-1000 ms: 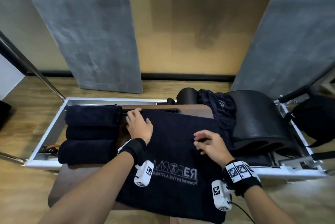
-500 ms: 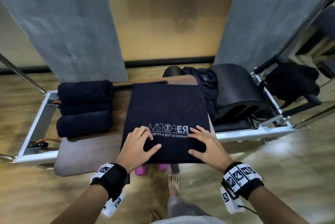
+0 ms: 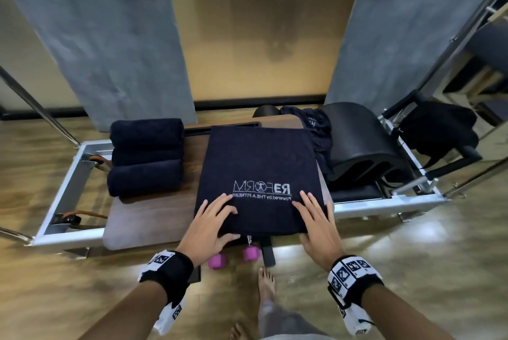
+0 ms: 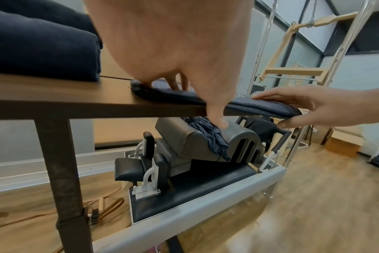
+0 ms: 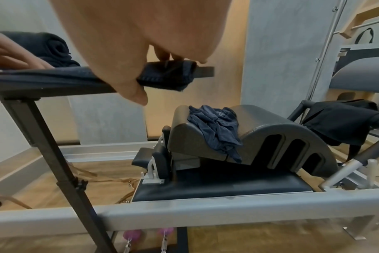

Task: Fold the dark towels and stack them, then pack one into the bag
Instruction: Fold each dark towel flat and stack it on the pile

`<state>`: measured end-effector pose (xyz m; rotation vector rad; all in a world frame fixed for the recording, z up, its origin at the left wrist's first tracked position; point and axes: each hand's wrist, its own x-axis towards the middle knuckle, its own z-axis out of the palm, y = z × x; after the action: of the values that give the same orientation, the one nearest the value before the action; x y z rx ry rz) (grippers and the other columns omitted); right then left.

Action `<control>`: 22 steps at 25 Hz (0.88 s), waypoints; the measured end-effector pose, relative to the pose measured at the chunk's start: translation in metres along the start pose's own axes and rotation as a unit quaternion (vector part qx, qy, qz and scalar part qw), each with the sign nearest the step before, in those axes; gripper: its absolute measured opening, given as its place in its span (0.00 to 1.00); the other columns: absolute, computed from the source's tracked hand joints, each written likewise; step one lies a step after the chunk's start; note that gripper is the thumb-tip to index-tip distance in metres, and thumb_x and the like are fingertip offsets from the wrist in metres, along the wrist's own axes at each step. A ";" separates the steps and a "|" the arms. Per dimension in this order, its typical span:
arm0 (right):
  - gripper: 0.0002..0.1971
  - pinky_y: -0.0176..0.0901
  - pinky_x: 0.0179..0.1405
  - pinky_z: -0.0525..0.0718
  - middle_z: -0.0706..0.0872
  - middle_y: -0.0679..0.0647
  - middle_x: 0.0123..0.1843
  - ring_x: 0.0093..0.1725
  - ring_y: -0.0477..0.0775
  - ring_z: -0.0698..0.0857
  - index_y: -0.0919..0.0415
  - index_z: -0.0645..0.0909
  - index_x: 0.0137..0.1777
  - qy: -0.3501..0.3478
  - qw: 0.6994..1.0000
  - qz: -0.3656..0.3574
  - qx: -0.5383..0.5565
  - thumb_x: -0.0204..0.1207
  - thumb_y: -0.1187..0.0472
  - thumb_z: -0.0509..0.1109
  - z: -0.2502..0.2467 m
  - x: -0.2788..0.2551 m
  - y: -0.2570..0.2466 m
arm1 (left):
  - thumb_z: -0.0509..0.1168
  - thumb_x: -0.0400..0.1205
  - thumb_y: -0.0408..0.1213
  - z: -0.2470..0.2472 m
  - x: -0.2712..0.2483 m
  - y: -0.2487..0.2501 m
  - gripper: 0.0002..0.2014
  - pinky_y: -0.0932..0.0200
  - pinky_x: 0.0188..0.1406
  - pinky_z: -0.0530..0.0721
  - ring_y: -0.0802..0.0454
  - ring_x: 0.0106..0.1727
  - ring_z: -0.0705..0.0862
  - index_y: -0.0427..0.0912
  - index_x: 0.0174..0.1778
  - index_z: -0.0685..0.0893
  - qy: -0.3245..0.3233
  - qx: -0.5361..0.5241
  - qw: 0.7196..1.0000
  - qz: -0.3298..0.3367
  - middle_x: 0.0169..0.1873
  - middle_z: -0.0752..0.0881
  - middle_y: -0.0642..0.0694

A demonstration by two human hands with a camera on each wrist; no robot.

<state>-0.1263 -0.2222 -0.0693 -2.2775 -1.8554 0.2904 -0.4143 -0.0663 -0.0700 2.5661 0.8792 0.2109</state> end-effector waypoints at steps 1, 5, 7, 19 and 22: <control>0.35 0.62 0.91 0.43 0.57 0.52 0.92 0.92 0.51 0.52 0.55 0.70 0.83 0.021 0.999 -0.010 0.041 0.74 0.67 0.70 -0.002 -0.002 -0.002 | 0.72 0.85 0.55 -0.003 -0.002 0.000 0.17 0.48 0.92 0.48 0.57 0.92 0.55 0.54 0.67 0.80 0.003 -0.016 1.000 0.000 0.89 0.63 0.57; 0.17 0.50 0.87 0.65 0.85 0.51 0.74 0.75 0.49 0.81 0.56 0.86 0.64 0.097 0.981 -0.010 0.168 0.79 0.71 0.70 -0.018 0.000 0.003 | 0.67 0.90 0.46 -0.019 0.003 -0.003 0.04 0.49 0.81 0.73 0.55 0.77 0.77 0.50 0.55 0.84 0.051 -0.066 0.996 -0.013 0.73 0.80 0.56; 0.16 0.48 0.70 0.83 0.92 0.48 0.59 0.60 0.49 0.89 0.53 0.88 0.62 0.105 0.969 0.025 0.221 0.80 0.71 0.72 -0.032 0.011 0.006 | 0.67 0.90 0.47 -0.030 0.010 -0.002 0.04 0.51 0.63 0.81 0.60 0.59 0.82 0.53 0.53 0.81 0.086 -0.082 0.993 -0.023 0.56 0.83 0.61; 0.08 0.55 0.62 0.89 0.94 0.61 0.50 0.56 0.61 0.92 0.63 0.93 0.52 0.136 0.876 0.171 0.430 0.77 0.73 0.78 -0.082 0.176 0.081 | 0.74 0.85 0.30 -0.105 0.148 -0.053 0.07 0.71 0.61 0.76 0.60 0.57 0.86 0.43 0.56 0.92 0.181 -0.207 0.947 -0.164 0.53 0.90 0.51; 0.06 0.65 0.56 0.90 0.94 0.65 0.50 0.52 0.64 0.92 0.60 0.93 0.50 0.128 0.840 0.219 0.480 0.77 0.70 0.80 -0.082 0.222 0.099 | 0.77 0.82 0.28 -0.106 0.196 -0.059 0.09 0.55 0.69 0.80 0.52 0.60 0.87 0.42 0.56 0.91 0.228 -0.239 0.918 -0.217 0.55 0.91 0.48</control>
<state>0.0329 -0.0266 -0.0243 -1.8055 -0.7195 0.7361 -0.3211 0.1321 0.0011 1.8360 1.3427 0.8016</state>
